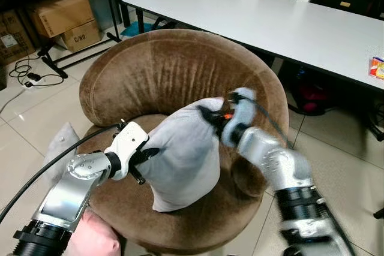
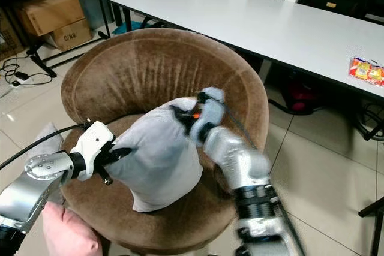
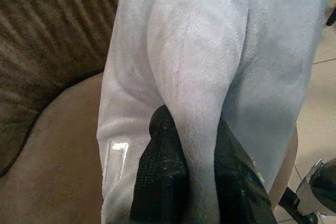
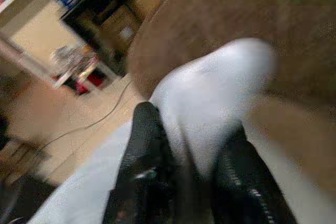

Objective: Move the pillow to the sofa from floor

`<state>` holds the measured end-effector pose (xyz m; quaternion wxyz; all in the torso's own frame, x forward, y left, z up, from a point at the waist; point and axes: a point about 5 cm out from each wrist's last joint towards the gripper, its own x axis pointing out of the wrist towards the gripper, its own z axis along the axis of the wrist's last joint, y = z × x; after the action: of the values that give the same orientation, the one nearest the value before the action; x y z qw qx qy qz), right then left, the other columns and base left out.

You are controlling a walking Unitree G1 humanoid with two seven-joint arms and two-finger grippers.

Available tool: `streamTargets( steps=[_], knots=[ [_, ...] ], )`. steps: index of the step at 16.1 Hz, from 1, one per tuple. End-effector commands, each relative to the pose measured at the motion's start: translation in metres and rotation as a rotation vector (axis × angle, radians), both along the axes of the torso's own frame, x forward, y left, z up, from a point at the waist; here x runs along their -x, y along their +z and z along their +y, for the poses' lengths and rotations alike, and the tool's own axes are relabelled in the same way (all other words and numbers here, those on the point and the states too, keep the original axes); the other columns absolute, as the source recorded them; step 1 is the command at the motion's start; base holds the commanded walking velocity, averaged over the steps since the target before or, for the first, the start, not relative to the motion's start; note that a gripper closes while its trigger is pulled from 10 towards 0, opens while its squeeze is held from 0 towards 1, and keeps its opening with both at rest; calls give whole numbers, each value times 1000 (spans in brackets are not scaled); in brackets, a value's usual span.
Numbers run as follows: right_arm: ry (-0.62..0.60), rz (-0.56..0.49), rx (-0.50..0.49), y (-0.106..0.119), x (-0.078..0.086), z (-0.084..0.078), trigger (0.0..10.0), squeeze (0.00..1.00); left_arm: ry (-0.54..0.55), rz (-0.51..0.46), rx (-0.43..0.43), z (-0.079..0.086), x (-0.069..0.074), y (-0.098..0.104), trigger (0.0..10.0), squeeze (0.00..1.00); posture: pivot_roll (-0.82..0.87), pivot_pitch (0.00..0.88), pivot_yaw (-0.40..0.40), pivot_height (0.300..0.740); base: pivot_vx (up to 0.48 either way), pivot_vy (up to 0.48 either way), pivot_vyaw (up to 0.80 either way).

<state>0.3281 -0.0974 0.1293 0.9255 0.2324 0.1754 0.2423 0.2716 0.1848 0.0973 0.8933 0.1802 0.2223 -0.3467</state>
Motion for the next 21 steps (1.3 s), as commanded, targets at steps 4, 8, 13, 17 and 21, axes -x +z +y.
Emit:
streamTargets(
  steps=[4,8,13,17,21],
  knots=[
    [-7,-447,285,59,-20,-44,10000,1000,-4,58,-65,12,4,-11,0,0,-38,0,-18,740,0,0,0],
    [531,-837,570,90,7,-6,10000,1000,-68,51,-95,9,-1,-11,0,0,-43,0,-26,740,0,0,0],
    [961,-853,819,49,29,27,10000,1000,-187,6,-157,1,-16,2,0,0,-22,0,-47,740,0,0,0],
    [991,-877,1010,35,19,45,10000,361,-379,-1,-204,-29,-18,4,0,0,-14,0,-54,740,0,0,0],
    [942,-879,1106,29,8,47,10000,0,-487,12,-230,-43,-14,2,0,0,-13,0,-53,740,0,0,0]
  ],
)
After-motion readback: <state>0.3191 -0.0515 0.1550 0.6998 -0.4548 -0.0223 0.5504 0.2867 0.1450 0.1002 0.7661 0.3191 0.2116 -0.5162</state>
